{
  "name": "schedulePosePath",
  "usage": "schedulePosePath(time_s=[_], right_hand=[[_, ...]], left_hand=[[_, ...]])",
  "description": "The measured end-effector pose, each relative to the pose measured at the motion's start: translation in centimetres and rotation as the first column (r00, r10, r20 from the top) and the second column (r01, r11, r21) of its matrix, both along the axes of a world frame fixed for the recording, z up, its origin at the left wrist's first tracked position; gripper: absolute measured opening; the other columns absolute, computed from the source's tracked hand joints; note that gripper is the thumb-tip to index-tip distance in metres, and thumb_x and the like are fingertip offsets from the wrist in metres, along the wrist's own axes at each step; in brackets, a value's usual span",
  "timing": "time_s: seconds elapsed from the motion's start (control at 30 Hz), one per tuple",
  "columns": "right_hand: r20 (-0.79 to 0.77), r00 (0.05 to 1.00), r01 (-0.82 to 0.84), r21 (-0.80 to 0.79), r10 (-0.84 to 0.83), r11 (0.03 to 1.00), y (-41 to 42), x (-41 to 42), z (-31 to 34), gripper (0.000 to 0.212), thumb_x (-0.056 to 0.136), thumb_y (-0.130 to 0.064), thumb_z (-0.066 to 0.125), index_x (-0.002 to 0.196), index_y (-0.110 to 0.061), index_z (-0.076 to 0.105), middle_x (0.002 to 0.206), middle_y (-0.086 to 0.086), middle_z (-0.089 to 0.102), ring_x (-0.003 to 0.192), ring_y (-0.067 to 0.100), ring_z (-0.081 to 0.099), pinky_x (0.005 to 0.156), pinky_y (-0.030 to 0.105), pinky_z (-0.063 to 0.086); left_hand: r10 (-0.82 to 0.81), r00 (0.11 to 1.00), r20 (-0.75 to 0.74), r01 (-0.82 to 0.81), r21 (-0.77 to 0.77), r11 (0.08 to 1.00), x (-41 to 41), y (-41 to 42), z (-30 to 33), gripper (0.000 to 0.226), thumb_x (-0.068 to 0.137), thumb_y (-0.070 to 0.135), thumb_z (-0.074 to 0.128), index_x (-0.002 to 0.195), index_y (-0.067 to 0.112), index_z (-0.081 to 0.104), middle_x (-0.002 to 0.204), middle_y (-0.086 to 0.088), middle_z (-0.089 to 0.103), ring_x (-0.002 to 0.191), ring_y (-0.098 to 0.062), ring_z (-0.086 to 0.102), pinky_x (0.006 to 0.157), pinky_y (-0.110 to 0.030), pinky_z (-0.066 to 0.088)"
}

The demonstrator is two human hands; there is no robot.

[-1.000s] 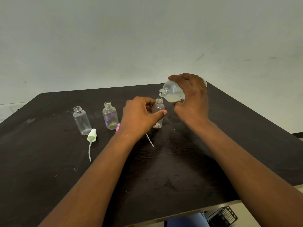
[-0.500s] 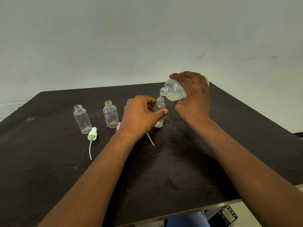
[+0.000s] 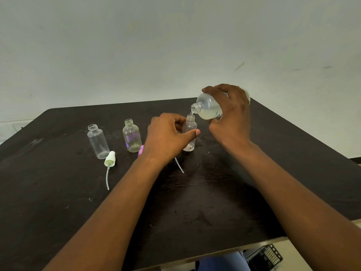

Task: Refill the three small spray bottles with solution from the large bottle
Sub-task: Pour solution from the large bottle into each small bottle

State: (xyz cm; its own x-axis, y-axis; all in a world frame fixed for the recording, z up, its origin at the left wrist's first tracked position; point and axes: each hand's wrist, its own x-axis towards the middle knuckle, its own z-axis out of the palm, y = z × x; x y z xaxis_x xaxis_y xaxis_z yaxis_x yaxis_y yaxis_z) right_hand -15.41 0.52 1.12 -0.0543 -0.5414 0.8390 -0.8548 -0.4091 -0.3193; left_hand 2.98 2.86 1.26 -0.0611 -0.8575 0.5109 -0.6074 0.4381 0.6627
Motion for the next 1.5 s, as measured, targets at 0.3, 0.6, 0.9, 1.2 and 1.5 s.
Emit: schedulePosePath(time_s=[0.3, 0.6, 0.9, 1.2, 1.5], right_hand=[[0.007, 1.000, 0.003, 0.010, -0.003, 1.000, 0.11, 0.06, 0.06, 0.077, 0.062, 0.004, 0.072, 0.132, -0.028, 0.067, 0.130, 0.003, 0.062, 0.127, 0.032, 0.054, 0.105, 0.053, 0.048], [0.002, 1.000, 0.011, 0.009, -0.011, 1.000, 0.14, 0.12, 0.08, 0.077, 0.062, 0.004, 0.074, 0.132, -0.027, 0.067, 0.129, 0.004, 0.062, 0.127, 0.031, 0.054, 0.106, 0.051, 0.046], [0.008, 1.000, 0.009, 0.016, -0.010, 1.000, 0.24, 0.20, 0.11, 0.078, 0.061, 0.005, 0.072, 0.132, -0.027, 0.067, 0.129, 0.003, 0.061, 0.127, 0.032, 0.054, 0.105, 0.049, 0.046], [0.017, 1.000, 0.000, 0.020, 0.000, 1.000, 0.26, 0.25, 0.12, 0.077, 0.061, 0.005, 0.073, 0.131, -0.027, 0.068, 0.128, 0.004, 0.062, 0.127, 0.031, 0.054, 0.105, 0.049, 0.046], [0.016, 1.000, -0.003, 0.022, 0.002, 1.000, 0.29, 0.21, 0.12, 0.076, 0.062, 0.005, 0.072, 0.131, -0.026, 0.068, 0.130, 0.005, 0.062, 0.129, 0.032, 0.054, 0.107, 0.051, 0.046]], left_hand=[[-0.003, 1.000, -0.008, 0.003, -0.012, 1.000, 0.09, 0.00, -0.03, 0.039, 0.077, 0.044, 0.089, 0.108, 0.022, 0.080, 0.074, 0.025, 0.063, 0.075, 0.004, 0.068, 0.076, -0.022, 0.060], [-0.008, 1.000, -0.003, 0.008, -0.017, 1.000, 0.07, 0.12, -0.01, 0.042, 0.078, 0.043, 0.089, 0.111, 0.019, 0.079, 0.074, 0.026, 0.060, 0.077, 0.004, 0.068, 0.078, -0.023, 0.060], [-0.006, 1.000, -0.008, 0.006, -0.004, 1.000, 0.09, 0.07, -0.10, 0.045, 0.078, 0.044, 0.089, 0.113, 0.018, 0.079, 0.076, 0.023, 0.063, 0.078, 0.000, 0.070, 0.080, -0.033, 0.063], [-0.010, 1.000, -0.007, 0.010, 0.001, 1.000, 0.09, 0.13, -0.04, 0.042, 0.078, 0.044, 0.089, 0.111, 0.019, 0.079, 0.077, 0.023, 0.064, 0.077, 0.000, 0.070, 0.078, -0.033, 0.064], [-0.010, 1.000, -0.002, 0.010, 0.008, 1.000, -0.05, 0.23, -0.03, 0.040, 0.078, 0.043, 0.089, 0.108, 0.020, 0.079, 0.075, 0.024, 0.063, 0.076, 0.000, 0.070, 0.079, -0.034, 0.064]])
